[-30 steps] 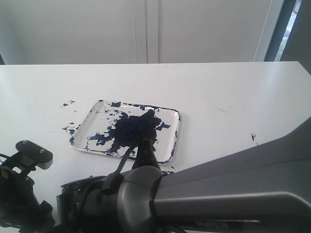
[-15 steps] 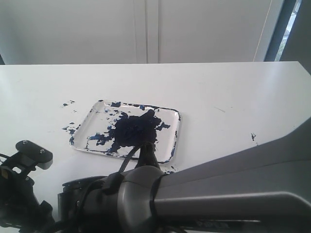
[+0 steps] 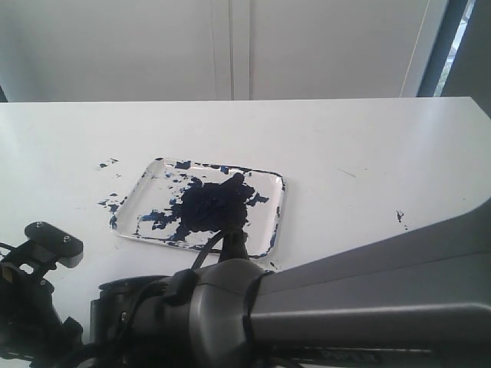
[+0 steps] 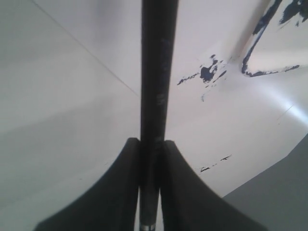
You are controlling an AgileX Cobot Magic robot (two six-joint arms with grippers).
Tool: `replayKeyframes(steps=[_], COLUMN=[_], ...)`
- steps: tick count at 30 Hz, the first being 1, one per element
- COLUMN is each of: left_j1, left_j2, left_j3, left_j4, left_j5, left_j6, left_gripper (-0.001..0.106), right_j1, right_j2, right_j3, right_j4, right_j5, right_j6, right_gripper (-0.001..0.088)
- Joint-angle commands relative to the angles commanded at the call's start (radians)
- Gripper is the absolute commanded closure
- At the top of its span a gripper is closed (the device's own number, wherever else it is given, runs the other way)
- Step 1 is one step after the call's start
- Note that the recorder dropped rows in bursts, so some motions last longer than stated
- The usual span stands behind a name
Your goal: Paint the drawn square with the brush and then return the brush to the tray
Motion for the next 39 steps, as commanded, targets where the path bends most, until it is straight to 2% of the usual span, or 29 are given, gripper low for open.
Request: replayKeyframes(steps=[7, 11, 21, 27, 29, 35, 39], left_j1=[0.000, 0.000, 0.000, 0.000, 0.000, 0.000, 0.000], left_j2=[0.000, 0.000, 0.000, 0.000, 0.000, 0.000, 0.000], left_j3=[0.000, 0.000, 0.000, 0.000, 0.000, 0.000, 0.000], left_j4=[0.000, 0.000, 0.000, 0.000, 0.000, -0.002, -0.002], left_j5=[0.000, 0.000, -0.014, -0.031, -0.053, -0.128, -0.198], left_j6=[0.000, 0.000, -0.012, -0.037, -0.073, -0.128, -0.164], left_gripper=[0.030, 0.030, 0.030, 0.030, 0.030, 0.030, 0.030], right_j1=[0.000, 0.000, -0.014, -0.092, -0.140, -0.293, -0.344], right_j2=[0.000, -0.016, -0.081, -0.087, -0.087, -0.087, -0.087], right_j3=[0.000, 0.000, 0.000, 0.000, 0.000, 0.011, 0.053], right_j4=[0.011, -0.085, -0.159, -0.164, -0.165, -0.156, -0.133], right_j5=[0.000, 0.000, 0.000, 0.000, 0.000, -0.090, -0.158], right_j6=[0.000, 0.070, 0.134, 0.193, 0.231, 0.313, 0.325], right_gripper=[0.0868, 0.0868, 0.0868, 0.0868, 0.0868, 0.0868, 0.0868])
